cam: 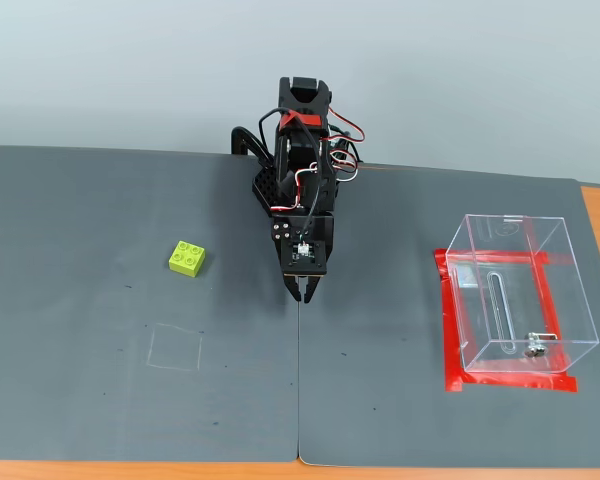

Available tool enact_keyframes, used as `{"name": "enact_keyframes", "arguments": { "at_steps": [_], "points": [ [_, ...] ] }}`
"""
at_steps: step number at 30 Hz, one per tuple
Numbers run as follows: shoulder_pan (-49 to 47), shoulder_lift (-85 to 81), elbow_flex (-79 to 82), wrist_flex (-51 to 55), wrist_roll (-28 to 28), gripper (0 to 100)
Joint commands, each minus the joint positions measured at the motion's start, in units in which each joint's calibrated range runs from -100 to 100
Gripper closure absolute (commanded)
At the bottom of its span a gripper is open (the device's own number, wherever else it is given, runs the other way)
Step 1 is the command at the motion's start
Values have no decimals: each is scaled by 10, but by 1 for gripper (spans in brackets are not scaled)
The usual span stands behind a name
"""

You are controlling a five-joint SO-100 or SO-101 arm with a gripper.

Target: Pick the green lego block and place it into the transparent box

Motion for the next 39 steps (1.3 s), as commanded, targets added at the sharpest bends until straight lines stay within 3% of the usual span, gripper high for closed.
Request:
{"name": "enact_keyframes", "arguments": {
  "at_steps": [1, 30, 39],
  "points": [
    [-1, -3, 2, -8, 4, 98],
    [-1, -2, -21, 2, 0, 98],
    [0, 2, -109, 92, -1, 98]
  ]
}}
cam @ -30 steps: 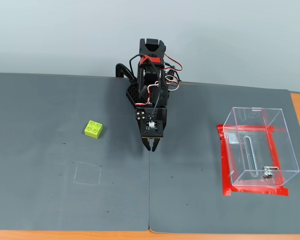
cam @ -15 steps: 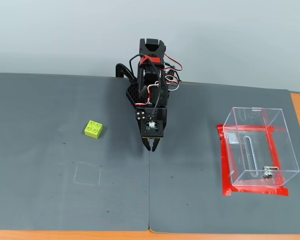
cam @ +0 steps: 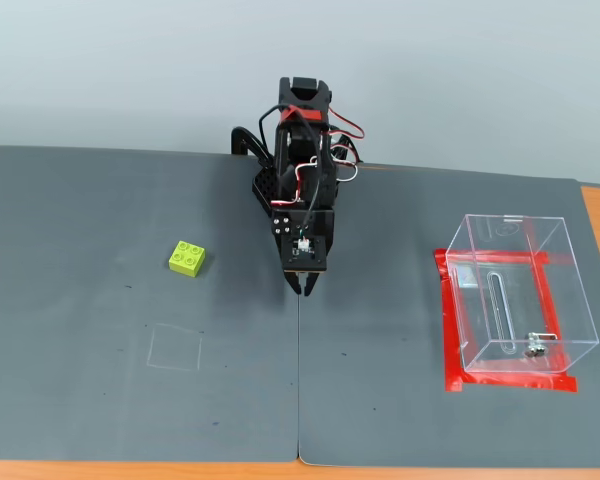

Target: Pick the green lego block and place it into the transparent box

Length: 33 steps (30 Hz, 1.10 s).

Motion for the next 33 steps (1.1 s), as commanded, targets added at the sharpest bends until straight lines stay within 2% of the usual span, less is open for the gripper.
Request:
{"name": "enact_keyframes", "arguments": {
  "at_steps": [1, 8, 20, 24, 33],
  "points": [
    [0, 3, -47, 18, -2, 98],
    [1, 36, -86, 14, -2, 98],
    [6, 376, -333, 20, -2, 98],
    [54, 413, -391, 59, 2, 97],
    [229, 420, -413, 157, -2, 97]
  ]
}}
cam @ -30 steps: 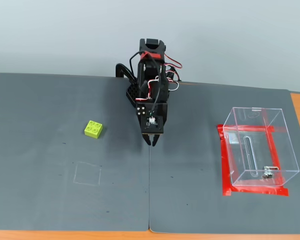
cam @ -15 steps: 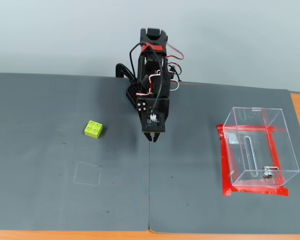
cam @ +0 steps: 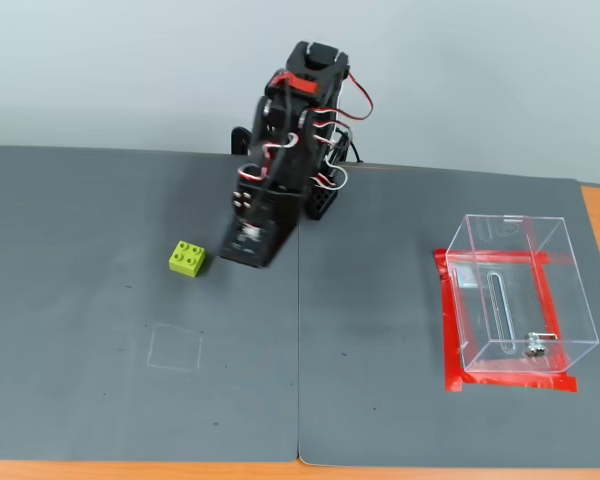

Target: Pick the green lego block and place it into the transparent box

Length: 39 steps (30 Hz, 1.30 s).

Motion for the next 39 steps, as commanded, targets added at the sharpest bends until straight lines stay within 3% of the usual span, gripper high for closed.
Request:
{"name": "enact_keyframes", "arguments": {
  "at_steps": [1, 7, 10, 15, 25, 33, 39],
  "points": [
    [72, 7, -34, 18, -1, 97],
    [231, 9, -56, 36, 3, 97],
    [271, 12, -49, 32, 4, 92],
    [274, 65, -55, 37, 4, 82],
    [274, 166, -58, -49, 9, 81],
    [273, 209, -59, -82, 159, 81],
    [268, 227, -58, -129, 200, 81]
  ]
}}
